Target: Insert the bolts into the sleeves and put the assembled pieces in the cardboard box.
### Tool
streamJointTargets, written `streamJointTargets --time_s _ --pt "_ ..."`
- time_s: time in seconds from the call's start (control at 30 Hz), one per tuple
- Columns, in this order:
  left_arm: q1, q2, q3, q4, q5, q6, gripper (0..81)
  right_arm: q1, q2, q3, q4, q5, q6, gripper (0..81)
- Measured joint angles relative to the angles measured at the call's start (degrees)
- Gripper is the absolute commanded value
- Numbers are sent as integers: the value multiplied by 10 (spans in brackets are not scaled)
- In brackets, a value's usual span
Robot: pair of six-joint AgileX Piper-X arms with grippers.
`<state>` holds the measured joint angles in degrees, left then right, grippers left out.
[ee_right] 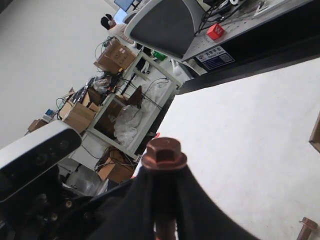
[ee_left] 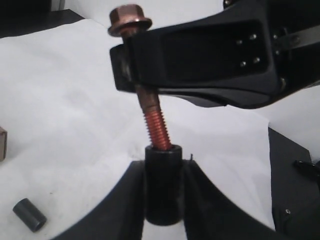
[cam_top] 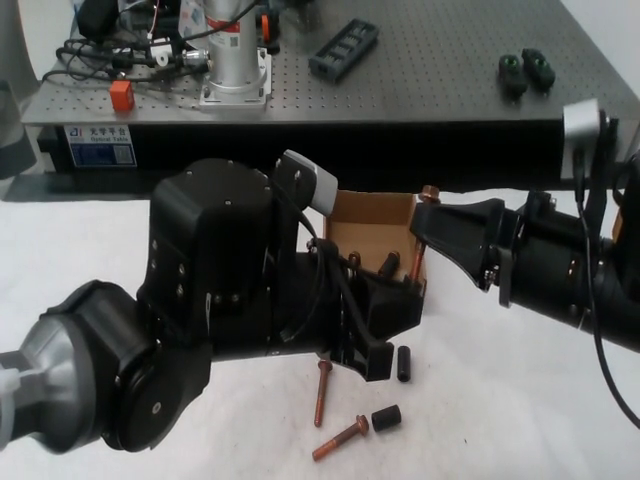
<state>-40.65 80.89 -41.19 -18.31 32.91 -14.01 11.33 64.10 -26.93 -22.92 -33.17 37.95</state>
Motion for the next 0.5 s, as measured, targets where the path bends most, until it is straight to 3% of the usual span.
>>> streamJointTargets --time_s 0.13,0.3,0.5 --pt "0 0 0 0 0 -1 6 0 0 0 -4 -18 -3 13" --pt "0 0 0 -15 -14 -1 6 -2 0 0 -7 -45 -5 313" --pt "0 -2 0 -15 -29 -1 6 -6 0 1 -4 -94 -14 333"
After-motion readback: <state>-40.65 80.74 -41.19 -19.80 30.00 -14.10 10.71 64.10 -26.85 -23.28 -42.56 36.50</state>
